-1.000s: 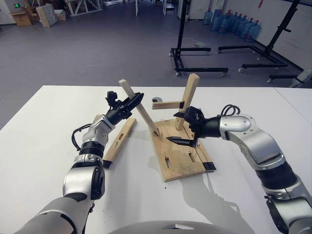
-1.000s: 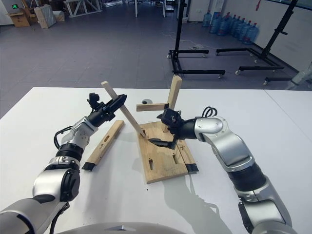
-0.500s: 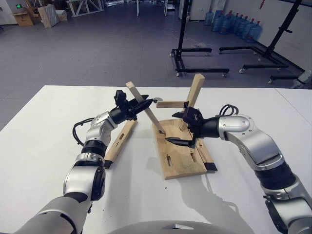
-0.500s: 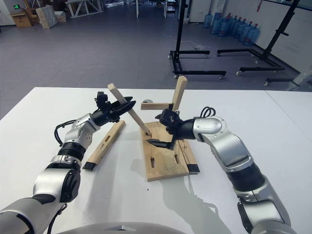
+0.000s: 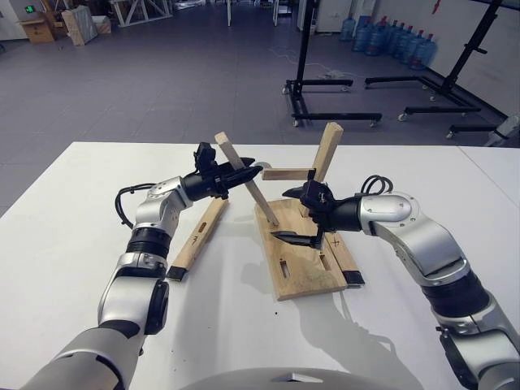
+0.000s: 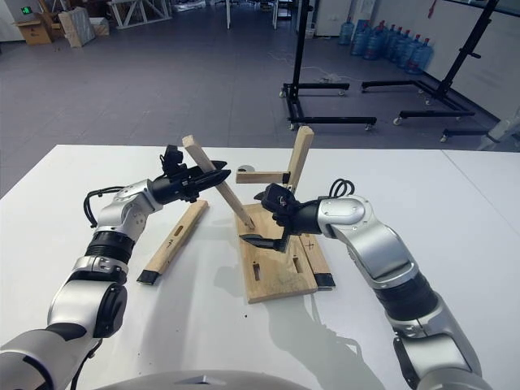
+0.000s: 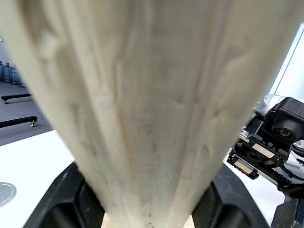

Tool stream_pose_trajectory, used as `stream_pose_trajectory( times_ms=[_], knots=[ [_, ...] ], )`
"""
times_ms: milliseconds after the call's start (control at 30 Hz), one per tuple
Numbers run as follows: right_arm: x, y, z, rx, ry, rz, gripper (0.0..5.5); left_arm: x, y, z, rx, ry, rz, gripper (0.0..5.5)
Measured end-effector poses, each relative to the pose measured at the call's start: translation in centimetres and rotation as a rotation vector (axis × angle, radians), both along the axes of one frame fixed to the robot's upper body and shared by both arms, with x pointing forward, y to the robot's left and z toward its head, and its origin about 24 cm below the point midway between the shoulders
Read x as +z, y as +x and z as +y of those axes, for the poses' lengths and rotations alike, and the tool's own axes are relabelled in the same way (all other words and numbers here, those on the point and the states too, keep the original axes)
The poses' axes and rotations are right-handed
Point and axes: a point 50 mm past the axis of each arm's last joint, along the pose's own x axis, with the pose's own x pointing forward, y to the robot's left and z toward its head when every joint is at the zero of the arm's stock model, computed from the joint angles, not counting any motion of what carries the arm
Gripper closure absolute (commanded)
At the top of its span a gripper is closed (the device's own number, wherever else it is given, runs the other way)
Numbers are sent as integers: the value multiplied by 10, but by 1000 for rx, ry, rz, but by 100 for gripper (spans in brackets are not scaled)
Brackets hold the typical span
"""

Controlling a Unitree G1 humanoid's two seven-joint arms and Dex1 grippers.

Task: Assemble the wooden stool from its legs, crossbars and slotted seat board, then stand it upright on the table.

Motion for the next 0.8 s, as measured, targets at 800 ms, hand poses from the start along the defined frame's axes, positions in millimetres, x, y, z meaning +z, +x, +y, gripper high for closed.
stream_pose_trajectory(
  times_ms=[800],
  knots=[
    [-4, -3, 4, 3, 12, 12, 37, -2, 12, -3, 17, 72, -57, 348]
  ],
)
